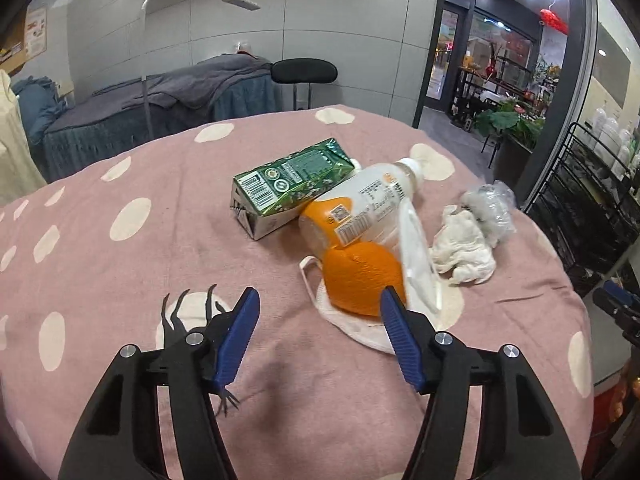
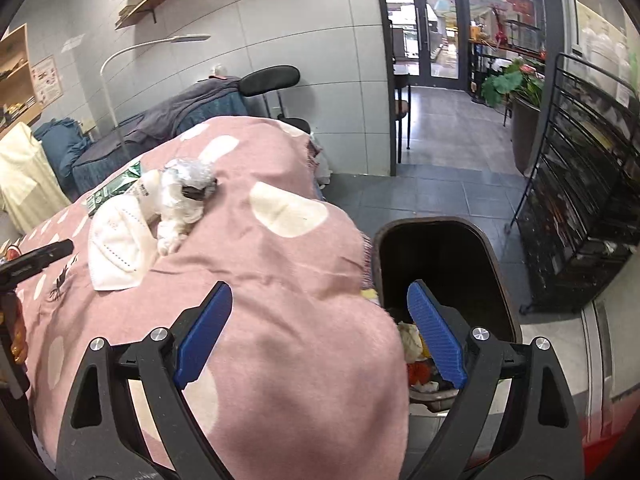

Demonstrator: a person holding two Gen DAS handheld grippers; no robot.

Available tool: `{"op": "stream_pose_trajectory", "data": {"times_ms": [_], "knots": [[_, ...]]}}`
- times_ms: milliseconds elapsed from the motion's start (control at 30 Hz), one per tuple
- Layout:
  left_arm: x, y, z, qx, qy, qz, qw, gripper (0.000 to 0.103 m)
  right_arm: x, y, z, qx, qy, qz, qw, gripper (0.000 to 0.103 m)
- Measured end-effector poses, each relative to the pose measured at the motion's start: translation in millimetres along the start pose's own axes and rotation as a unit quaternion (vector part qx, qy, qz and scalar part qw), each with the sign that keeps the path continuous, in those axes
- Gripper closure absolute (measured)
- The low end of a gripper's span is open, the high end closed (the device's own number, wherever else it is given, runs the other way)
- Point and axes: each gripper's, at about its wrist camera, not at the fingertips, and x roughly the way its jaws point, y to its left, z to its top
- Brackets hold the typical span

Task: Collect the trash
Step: 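Grasp the orange foam net with the left tool while the right tool grasps the clear plastic bag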

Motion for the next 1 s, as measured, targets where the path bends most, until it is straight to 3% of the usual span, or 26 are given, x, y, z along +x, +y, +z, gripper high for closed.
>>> {"op": "stream_pose_trajectory", "data": {"times_ms": [133, 333, 667, 800, 933, 1000], "knots": [[18.5, -4.8, -1.6, 0.034, 0.020, 0.002, 0.9992, 0.042, -1.6, 16.0, 6.4, -0.015, -0.006, 0.003, 1.000, 0.015], [36.5, -17.8, 1.1, 0.069, 0.045, -0.026, 0.9963, 0.042, 1.7, 31.1, 10.8, -0.027, -0.005, 0.000, 1.000, 0.015], [59.2, -23.1, 13.9, 0.070, 0.073, -0.082, 0.9915, 0.041, 13.6, 52.1, 29.6, -0.050, -0.008, 0.007, 0.999, 0.015], [56.6, -17.4, 13.8, 0.046, 0.070, -0.104, 0.9910, 0.058, 20.0, 62.0, 41.3, -0.056, -0.007, 0.020, 0.998, 0.015], [39.7, -19.6, 10.3, 0.055, 0.042, -0.091, 0.9935, 0.075, 30.7, 73.0, 49.6, -0.067, 0.000, 0.029, 0.997, 0.015], [30.8, -18.0, 11.2, 0.049, 0.028, -0.091, 0.9943, 0.077, 38.2, 77.7, 52.2, -0.070, 0.008, 0.036, 0.997, 0.015]]}}
